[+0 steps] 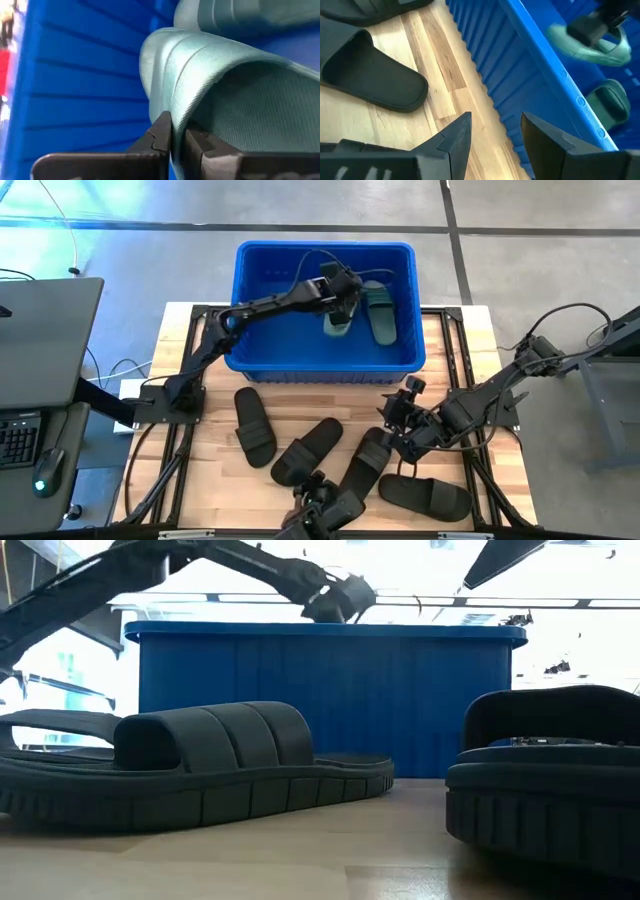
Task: Pick and place slides into bin
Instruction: Put the green slide into the blue container, then put the black slide into the blue container
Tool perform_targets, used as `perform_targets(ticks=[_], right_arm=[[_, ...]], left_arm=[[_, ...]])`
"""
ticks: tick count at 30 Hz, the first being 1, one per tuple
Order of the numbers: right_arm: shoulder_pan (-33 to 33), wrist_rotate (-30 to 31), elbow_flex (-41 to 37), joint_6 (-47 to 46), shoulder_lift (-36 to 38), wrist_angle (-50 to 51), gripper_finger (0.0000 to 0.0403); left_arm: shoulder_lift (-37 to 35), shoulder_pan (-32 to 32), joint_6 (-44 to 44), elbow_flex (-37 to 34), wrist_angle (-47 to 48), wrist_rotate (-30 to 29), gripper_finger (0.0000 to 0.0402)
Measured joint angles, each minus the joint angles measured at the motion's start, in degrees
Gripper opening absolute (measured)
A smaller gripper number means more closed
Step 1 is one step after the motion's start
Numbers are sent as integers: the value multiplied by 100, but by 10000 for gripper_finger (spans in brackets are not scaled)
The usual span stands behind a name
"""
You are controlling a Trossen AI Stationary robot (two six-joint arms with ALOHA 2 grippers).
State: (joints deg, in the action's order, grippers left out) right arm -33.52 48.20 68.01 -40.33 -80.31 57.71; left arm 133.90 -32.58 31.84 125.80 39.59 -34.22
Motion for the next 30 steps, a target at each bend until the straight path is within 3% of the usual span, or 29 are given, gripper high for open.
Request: perform_targets(ticks=[11, 21, 27, 30], right_arm=[[0, -116, -236, -75, 0, 56, 161], [-2, -199, -236, 27, 0, 59, 161], [0, -212, -236, 29, 1, 59, 161], [0, -212, -236, 75, 0, 61, 161]], left_arm=[[173, -4, 96, 2, -252, 349, 53], [173, -10, 138, 2, -275, 671, 155], [161, -15, 116, 4, -266, 1624, 206], [140, 15, 116, 99, -324, 1662, 218]])
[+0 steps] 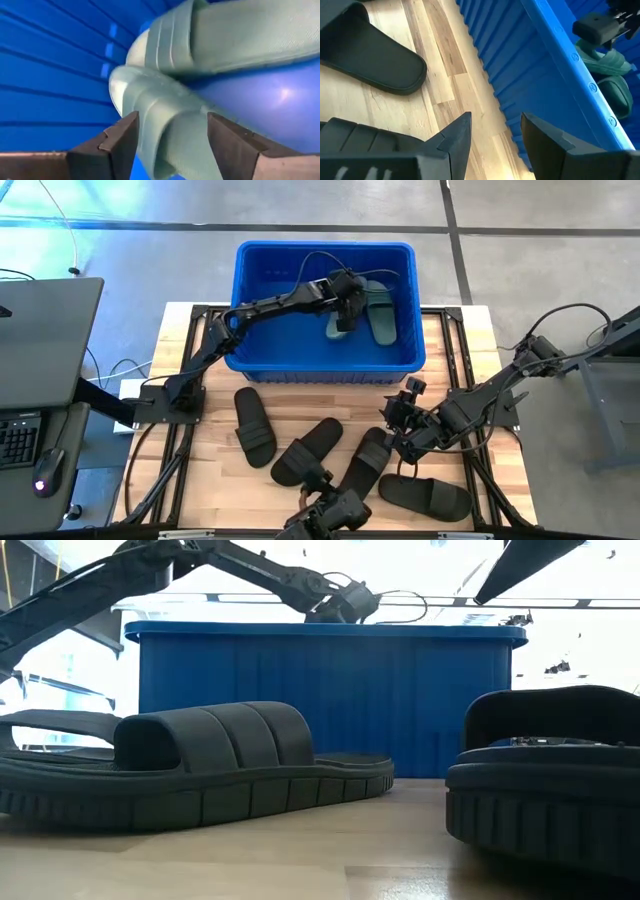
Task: Pick and place slides into bin
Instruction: Put the black slide into the blue container
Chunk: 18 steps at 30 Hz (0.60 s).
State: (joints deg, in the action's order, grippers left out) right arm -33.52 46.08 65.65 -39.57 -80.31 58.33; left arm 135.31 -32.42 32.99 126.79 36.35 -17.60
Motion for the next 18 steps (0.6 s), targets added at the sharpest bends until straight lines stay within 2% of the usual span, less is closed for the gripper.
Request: perform_targets(ticks=[5, 11, 13, 18], right_arm=[[0, 1, 0, 43, 0, 18, 161], [0, 72, 0, 78, 0, 91, 161], [0, -104, 0, -33, 2, 104, 161], [-30, -1029, -7, -358, -29, -102, 161]], left_arm=[[-7, 96, 22, 789, 443, -12, 217], [-743, 339, 348, 653, 440, -15, 202], [-995, 453, 389, 657, 763, -53, 197], [-1488, 832, 511, 648, 1847, -63, 185]])
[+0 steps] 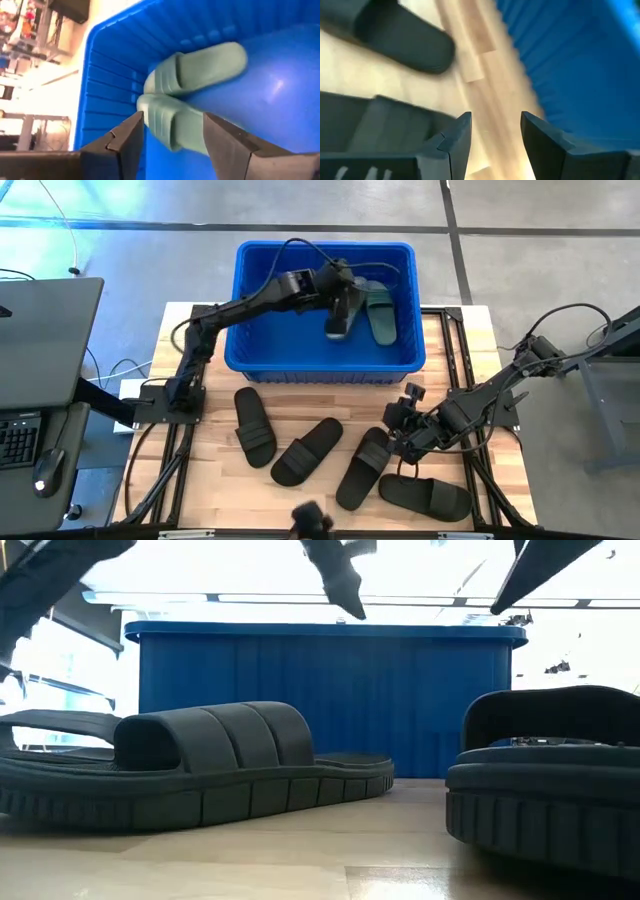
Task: Pick and place slides into bin
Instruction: Put the black slide into the blue container
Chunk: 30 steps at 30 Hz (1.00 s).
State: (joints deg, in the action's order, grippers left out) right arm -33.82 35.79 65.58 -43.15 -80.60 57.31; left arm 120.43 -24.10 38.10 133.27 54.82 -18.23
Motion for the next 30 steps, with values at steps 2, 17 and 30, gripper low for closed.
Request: perform_targets(ticks=[2, 17, 30], right_arm=[[-73, -137, -147, 12, -41, -376, 161], [-279, -2287, -1060, 345, -441, -3814, 161], [-360, -1237, -982, 926, -1349, -3962, 161]], left_arm=[[-227, 159, 151, 0, 445, 18, 180], [-495, 877, 652, -2, 761, -1230, 154], [-490, 877, 514, -2, 887, -1249, 154]])
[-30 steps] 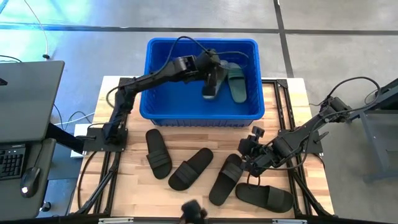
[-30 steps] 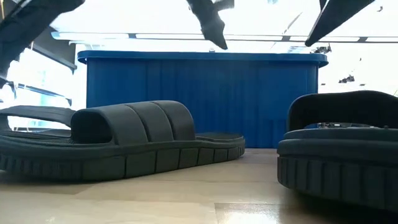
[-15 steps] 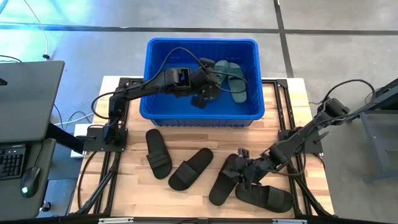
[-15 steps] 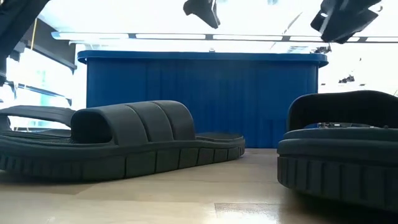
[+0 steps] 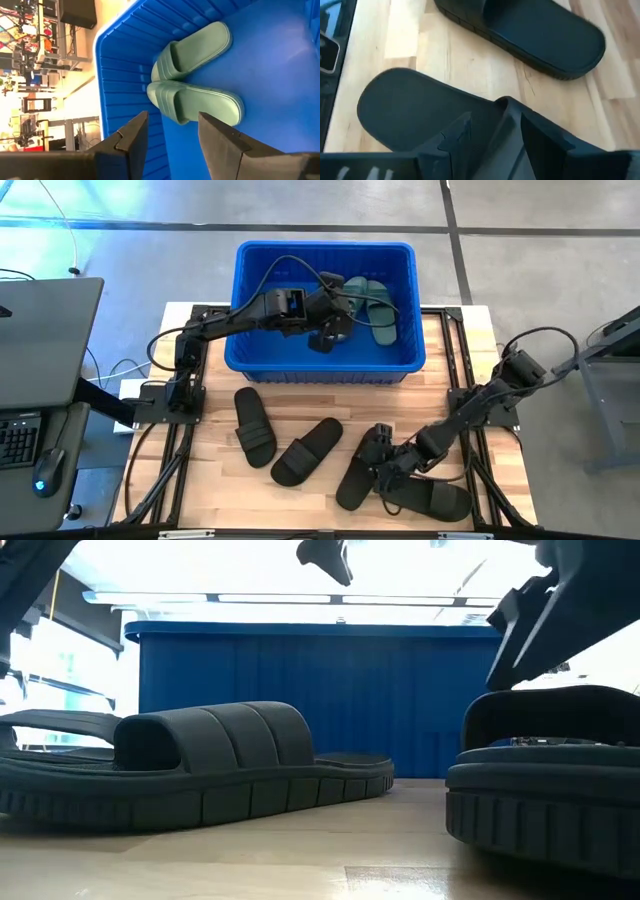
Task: Pick and place slides into bin
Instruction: Put the black slide into the blue container
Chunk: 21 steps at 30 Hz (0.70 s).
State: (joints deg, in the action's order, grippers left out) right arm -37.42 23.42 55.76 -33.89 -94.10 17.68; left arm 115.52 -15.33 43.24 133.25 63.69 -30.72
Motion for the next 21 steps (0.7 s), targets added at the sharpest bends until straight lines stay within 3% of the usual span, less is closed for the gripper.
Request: perform_targets(ticks=[6, 21], right_arm=[[-145, 212, 132, 297, -7, 167, 161], [-198, 853, 143, -377, -403, 994, 161]], left_arm=[[0, -2, 0, 0, -5, 0, 154], [2, -2, -2, 0, -84, 0, 154]])
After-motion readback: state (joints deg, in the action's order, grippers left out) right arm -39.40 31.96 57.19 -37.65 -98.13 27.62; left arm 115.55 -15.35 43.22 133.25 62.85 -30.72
